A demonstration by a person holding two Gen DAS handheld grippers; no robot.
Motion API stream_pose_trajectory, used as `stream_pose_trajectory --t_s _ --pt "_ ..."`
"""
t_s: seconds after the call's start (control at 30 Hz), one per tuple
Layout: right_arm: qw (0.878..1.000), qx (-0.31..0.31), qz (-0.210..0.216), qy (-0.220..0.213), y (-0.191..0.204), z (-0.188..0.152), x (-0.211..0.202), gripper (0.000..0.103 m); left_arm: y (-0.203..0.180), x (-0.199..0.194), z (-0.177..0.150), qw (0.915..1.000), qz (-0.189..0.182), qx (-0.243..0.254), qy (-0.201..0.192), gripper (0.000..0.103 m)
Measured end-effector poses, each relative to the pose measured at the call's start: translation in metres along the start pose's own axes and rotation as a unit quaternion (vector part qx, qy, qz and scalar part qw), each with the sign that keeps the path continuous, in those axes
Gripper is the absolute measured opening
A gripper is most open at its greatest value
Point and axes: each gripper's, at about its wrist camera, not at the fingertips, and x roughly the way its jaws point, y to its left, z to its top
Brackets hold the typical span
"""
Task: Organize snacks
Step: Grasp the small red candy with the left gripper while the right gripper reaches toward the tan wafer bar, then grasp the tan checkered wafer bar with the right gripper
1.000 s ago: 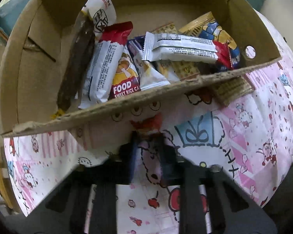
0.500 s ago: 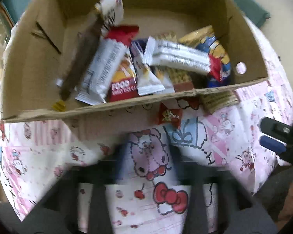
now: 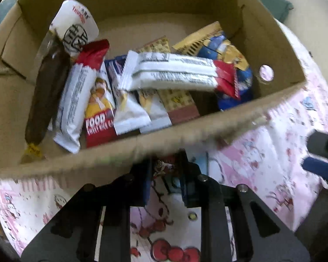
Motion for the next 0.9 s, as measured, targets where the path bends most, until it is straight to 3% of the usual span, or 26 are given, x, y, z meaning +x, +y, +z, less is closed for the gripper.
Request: stream_pose_trajectory --t_s 0.3,0.47,0.6,0.67,0.9 --pt "1.000 -0.005 -0.030 0.003 -0.002 0.004 0.008 0.078 0.023 -0.061 -0.027 0.9975 -0.023 -0.046 0.048 0.017" --pt "0.997 -0.043 -0.069 -0.009 0.011 0.018 0.026 0.079 0.029 -0.127 -0.038 0.9995 -0.022 0.006 0.023 0.017" --pt "0.981 -0.133 -0.131 -0.053 0.034 0.021 0.038 0.079 0.034 -0.150 -0.034 0.9993 -0.008 0.033 -0.014 0.017" --pt "0.971 -0.175 -0.152 -0.050 0.043 0.019 0.052 0.078 0.041 -0.156 -0.038 0.9986 0.005 0.041 -0.033 0.017" --pt "0.955 -0.246 -0.153 -0.067 0.062 0.022 0.076 0.079 0.048 -0.144 -0.035 0.9995 -0.013 0.005 -0.028 0.017"
